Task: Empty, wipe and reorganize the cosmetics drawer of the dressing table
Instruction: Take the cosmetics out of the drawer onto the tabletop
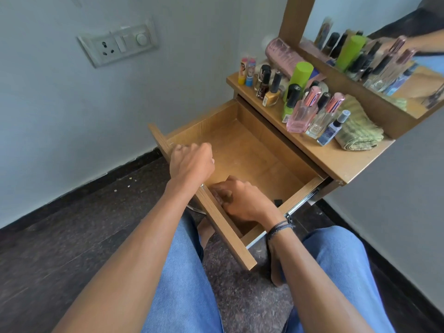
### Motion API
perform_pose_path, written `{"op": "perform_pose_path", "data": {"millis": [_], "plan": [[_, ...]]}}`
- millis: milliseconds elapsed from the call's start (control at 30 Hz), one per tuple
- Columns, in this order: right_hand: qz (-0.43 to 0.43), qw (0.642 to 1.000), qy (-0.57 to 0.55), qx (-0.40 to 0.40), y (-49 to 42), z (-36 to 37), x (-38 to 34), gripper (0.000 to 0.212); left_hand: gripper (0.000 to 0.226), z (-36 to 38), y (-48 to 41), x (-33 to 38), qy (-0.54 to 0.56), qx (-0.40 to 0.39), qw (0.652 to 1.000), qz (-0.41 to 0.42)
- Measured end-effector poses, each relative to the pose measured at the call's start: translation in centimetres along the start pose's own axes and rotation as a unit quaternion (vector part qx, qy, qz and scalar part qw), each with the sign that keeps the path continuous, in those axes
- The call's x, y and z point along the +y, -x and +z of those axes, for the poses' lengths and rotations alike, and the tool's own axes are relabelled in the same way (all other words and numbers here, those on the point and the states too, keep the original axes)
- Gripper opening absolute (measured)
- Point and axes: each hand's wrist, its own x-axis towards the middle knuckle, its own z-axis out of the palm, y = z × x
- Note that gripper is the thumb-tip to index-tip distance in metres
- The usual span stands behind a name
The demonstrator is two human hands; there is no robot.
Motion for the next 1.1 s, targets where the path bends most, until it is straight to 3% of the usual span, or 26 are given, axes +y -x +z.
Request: {"op": "perform_pose_path", "data": {"millis": [133,367,667,767,833,933,1100], "plan": [[0.004,1.0,-0.007,-0.025,-0.1,0.0,0.0,0.067,0.014,0.2,0.1,-0.2,0.032,0.027,0.999,-0.014],[0.037,0.998,0.007,0.051,-0.2,0.8,1.0,0.033,0.016,0.3,0.0,-0.3,0.031,0.034,0.999,-0.021],[0.024,0.997,0.026,0.066,-0.2,1.2,1.0,0.033,0.015,0.2,-0.1,-0.3,0.04,0.014,0.999,-0.034],[0.049,0.992,0.022,0.112,-0.4,1.1,1.2,0.027,0.014,-0.1,-0.1,-0.2,0.044,0.003,0.998,-0.042],[0.077,0.978,-0.052,0.189,-0.3,0.7,1.2,0.021,0.012,-0.2,-0.2,-0.2,0.047,0.003,0.998,-0.046],[0.108,0.925,-0.216,0.293,0.4,-1.0,1.0,0.016,0.009,-0.3,-0.3,-0.2,0.048,0.004,0.998,-0.051],[0.109,0.861,-0.323,0.376,3.8,-7.1,1.3,0.03,0.008,-0.3,-0.4,-0.1,0.047,-0.001,0.998,-0.051]]}}
